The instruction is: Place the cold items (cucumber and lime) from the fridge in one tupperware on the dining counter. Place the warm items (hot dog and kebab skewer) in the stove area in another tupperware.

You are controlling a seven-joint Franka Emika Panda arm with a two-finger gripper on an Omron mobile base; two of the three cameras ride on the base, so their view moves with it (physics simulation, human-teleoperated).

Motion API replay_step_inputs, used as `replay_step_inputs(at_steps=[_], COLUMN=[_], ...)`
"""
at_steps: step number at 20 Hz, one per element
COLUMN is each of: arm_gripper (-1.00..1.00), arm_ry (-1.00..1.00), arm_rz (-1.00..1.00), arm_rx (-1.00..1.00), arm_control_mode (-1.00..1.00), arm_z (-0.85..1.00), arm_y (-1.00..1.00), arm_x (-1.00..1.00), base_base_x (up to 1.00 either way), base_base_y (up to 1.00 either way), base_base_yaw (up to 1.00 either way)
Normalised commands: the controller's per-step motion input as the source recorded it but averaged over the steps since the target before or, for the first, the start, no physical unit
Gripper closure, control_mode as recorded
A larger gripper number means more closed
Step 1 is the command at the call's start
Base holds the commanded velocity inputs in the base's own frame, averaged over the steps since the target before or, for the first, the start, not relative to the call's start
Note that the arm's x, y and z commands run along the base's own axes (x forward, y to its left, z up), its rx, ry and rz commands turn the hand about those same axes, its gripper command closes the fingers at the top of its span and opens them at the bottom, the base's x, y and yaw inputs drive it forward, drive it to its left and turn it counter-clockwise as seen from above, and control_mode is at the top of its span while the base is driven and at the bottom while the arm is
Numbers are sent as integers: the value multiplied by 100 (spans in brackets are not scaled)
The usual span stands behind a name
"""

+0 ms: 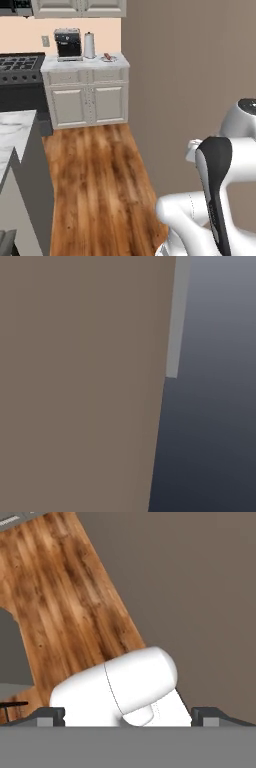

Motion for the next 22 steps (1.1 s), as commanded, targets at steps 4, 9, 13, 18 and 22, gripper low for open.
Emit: replay_step_inputs(at_steps=[4, 9, 13, 18, 22], arm_gripper=[-100, -100, -100, -100, -100], arm_ry=[0, 0, 0, 0, 0], arm_rz=[0, 0, 0, 0, 0], arm_rx=[0, 0, 0, 0, 0], arm_control_mode=[100, 100, 100, 100, 100], arm_z=[0, 0, 0, 0, 0], arm_y=[0, 0, 0, 0, 0], arm_x=[0, 0, 0, 0, 0], base_base_x=[100, 100, 100, 100, 100], base_base_y=[-40, -33, -25, -5, 42], base_base_yaw=[0, 6, 6, 2, -8])
